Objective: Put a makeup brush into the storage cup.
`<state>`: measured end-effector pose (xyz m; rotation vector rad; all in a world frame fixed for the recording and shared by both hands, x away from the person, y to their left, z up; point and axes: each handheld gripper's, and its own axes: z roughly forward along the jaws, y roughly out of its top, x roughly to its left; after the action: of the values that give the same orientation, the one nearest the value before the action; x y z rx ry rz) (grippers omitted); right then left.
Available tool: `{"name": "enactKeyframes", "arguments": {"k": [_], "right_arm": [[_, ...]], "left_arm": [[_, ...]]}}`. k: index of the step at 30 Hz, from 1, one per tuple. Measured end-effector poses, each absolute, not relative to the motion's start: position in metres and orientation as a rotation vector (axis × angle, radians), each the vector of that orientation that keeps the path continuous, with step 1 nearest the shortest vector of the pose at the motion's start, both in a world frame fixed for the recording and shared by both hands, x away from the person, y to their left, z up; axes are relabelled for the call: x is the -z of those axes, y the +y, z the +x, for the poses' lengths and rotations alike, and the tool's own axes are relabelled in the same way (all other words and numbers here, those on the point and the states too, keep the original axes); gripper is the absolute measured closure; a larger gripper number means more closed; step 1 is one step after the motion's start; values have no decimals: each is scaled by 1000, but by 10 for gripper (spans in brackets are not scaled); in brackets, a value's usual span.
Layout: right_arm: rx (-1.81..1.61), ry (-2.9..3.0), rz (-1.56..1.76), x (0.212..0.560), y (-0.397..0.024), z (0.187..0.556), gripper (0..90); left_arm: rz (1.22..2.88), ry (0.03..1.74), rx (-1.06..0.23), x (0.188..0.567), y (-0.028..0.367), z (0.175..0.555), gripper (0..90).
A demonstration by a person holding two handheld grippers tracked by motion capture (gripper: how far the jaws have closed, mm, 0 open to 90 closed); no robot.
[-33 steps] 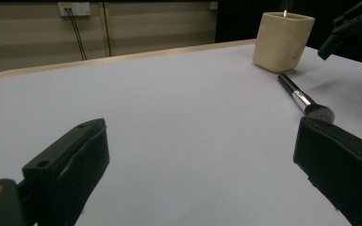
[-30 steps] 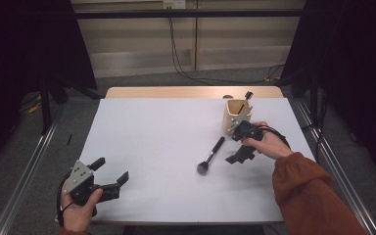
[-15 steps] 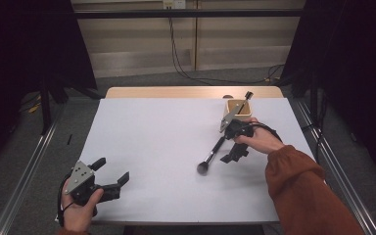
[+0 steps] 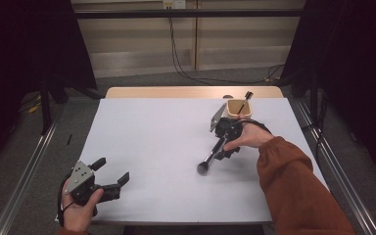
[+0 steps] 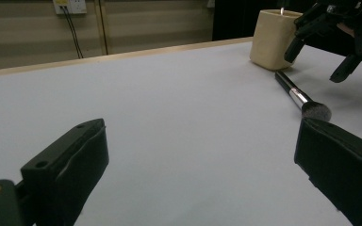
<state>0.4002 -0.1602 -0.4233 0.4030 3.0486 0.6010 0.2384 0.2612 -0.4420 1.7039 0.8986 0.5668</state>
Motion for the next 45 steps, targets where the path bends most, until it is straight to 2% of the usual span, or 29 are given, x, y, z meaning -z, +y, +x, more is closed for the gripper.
{"name": "enactKeyframes", "arguments": {"k": [9,14,28,32,35,45], "right_arm": [[-542,3092,351,433,-149,407,87],[-475,3111,288,439,-142,404,175],[-429,3123,184,450,-136,406,263],[-397,3131,179,451,-132,405,308],[-405,3142,156,451,-128,405,382],[-380,3141,107,453,-119,403,472]], "left_arm": [[1703,902,-565,442,262,239,36],[1702,904,-564,442,262,239,36],[1705,905,-563,442,262,239,36],[1707,902,-562,442,261,239,36],[1707,902,-563,442,261,240,36],[1724,902,-569,443,261,239,38]]}}
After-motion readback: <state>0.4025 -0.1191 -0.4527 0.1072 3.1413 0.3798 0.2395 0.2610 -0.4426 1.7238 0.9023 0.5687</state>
